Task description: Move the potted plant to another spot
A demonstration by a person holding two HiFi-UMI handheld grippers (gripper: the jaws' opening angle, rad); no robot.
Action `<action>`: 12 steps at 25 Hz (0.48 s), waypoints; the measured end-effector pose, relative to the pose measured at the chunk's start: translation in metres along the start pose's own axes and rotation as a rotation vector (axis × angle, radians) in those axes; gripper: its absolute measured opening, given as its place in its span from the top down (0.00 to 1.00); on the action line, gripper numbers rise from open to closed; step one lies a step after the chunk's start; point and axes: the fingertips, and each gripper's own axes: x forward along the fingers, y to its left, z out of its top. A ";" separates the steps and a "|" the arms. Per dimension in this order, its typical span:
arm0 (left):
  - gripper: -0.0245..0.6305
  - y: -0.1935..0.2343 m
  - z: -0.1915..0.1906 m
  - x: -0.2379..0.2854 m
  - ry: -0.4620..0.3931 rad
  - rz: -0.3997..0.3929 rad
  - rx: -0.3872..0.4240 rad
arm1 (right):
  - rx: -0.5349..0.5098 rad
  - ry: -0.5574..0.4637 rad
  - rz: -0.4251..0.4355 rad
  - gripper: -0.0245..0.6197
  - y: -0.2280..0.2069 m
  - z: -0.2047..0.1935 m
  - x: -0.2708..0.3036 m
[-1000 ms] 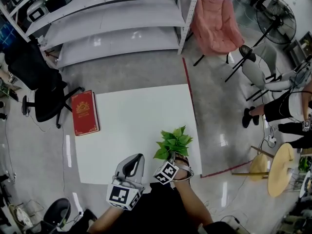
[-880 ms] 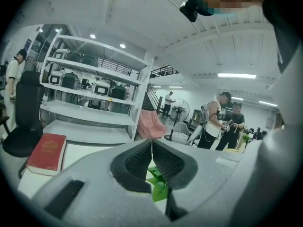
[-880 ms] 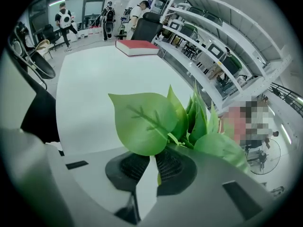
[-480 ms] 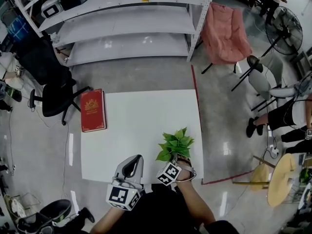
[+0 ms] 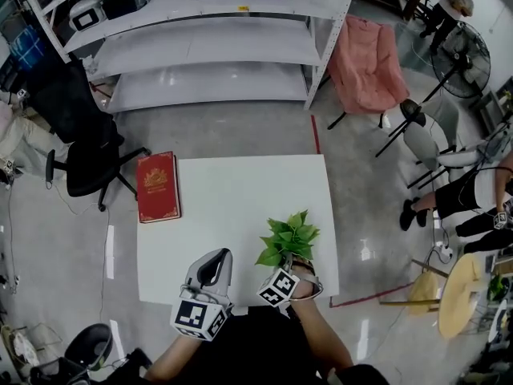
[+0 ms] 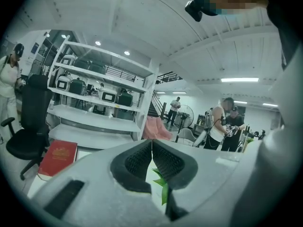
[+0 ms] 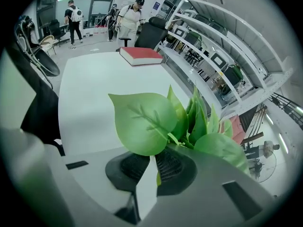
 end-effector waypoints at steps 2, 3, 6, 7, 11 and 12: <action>0.93 0.006 0.002 -0.002 -0.003 -0.007 0.003 | -0.002 -0.003 -0.006 0.90 0.000 0.007 -0.001; 0.93 0.009 0.002 -0.004 -0.005 -0.009 0.003 | -0.003 -0.004 -0.006 0.90 0.001 0.010 -0.001; 0.93 0.024 0.003 -0.012 -0.013 0.009 -0.009 | -0.017 -0.015 -0.006 0.90 0.005 0.024 -0.001; 0.93 0.029 0.003 -0.014 -0.017 0.015 -0.013 | -0.025 -0.020 -0.006 0.90 0.007 0.030 -0.001; 0.93 0.046 0.006 -0.023 -0.028 0.033 -0.027 | -0.047 -0.034 -0.008 0.90 0.011 0.048 -0.002; 0.93 0.049 0.006 -0.025 -0.032 0.038 -0.027 | -0.052 -0.039 -0.007 0.90 0.012 0.053 -0.001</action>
